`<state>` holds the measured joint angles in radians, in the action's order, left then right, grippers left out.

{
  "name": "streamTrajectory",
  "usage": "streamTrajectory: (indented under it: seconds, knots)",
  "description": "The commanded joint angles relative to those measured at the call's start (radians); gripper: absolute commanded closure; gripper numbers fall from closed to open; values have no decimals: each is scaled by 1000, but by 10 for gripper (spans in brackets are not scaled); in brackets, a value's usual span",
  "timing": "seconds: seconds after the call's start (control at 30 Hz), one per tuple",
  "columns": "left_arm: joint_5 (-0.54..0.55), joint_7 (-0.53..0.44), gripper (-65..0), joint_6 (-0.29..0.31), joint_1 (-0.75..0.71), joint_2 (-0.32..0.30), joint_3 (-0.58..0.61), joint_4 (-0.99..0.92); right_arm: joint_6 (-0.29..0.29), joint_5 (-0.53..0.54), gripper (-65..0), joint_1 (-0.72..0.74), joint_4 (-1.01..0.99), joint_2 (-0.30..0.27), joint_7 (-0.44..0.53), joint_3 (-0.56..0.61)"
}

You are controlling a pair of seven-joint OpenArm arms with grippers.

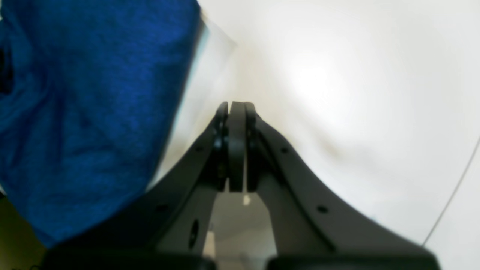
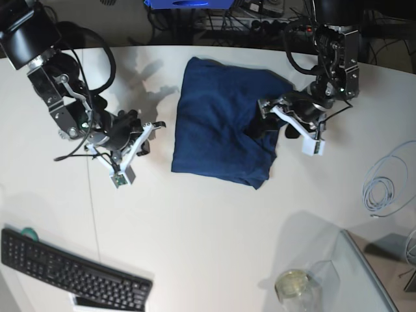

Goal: Layout the t-shirt on the table in an organized manner, then fold the t-shirt properly
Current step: 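Grasp the shirt's hem corner with the left gripper and drag it to square the fold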

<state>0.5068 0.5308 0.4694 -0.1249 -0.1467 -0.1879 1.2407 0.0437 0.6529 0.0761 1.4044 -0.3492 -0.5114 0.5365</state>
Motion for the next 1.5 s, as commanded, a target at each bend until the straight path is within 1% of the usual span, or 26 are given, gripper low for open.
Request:
streamTrajectory:
  seconds: [0.0,0.07,0.1,0.13,0.2,0.27,0.3,0.4,0.43,0.5,0.53,0.67,0.77,0.87,0.93,0.97,1.0,1.13,1.3,1.4,1.47]
  knots:
    - [2,15,-609,1,3,2,23,-26,-3,3,0,12,20,-11,18,-8]
    - [2,-10,-477,1,4,3,55,-75,-3,3,0,-2,25,-12,18,-17]
    - [2,-21,-421,1,6,5,61,-88,-3,3,0,-9,26,-20,18,-36]
    - [2,-25,-352,1,12,5,63,-95,-3,3,0,-20,26,-20,18,-57]
    - [2,-22,-214,1,17,3,61,-97,-5,3,0,-37,26,-24,20,-95]
    - [2,-21,-56,1,24,-1,63,-94,-5,3,0,-55,26,-27,20,-141]
    - [2,-15,0,1,43,-9,70,-92,-6,3,0,-62,26,-38,20,-157]
    - [-3,50,0,1,98,-12,70,-98,-6,3,0,-72,26,-47,21,-172]
    - [-26,82,0,4,121,-14,72,-94,-6,3,0,-75,26,-58,21,-180]
    - [-112,125,0,5,166,-15,109,-92,-6,3,0,-89,26,-66,21,-201]
    - [-168,134,0,5,186,-27,141,-91,-6,3,0,-95,26,-67,21,-215]
    - [-330,131,0,7,264,-64,339,-98,-6,3,0,-123,26,-67,21,-283]
    - [-397,130,0,15,344,-92,523,-98,-6,3,0,-134,26,-69,21,-324]
    - [-439,130,0,58,422,-100,652,-108,-6,3,0,-149,26,-70,21,-356]
    - [-483,125,0,85,483,-93,730,-158,-6,3,0,-155,26,-70,18,-381]
    - [-503,111,0,90,512,-89,761,-195,-6,3,0,-164,26,-72,18,-388]
    - [-518,74,0,90,535,-87,796,-230,-6,3,0,-172,26,-72,18,-401]
    - [-544,-99,0,90,606,-63,933,-385,-6,5,0,-198,26,-70,18,-439]
    - [-543,-274,0,90,677,5,1056,-559,-6,5,0,-223,26,-70,18,-477]
    - [-544,-338,0,90,710,42,1120,-612,-6,6,0,-230,26,-69,18,-494]
    - [-544,-363,0,90,732,66,1164,-632,-6,6,0,-232,26,-67,18,-496]
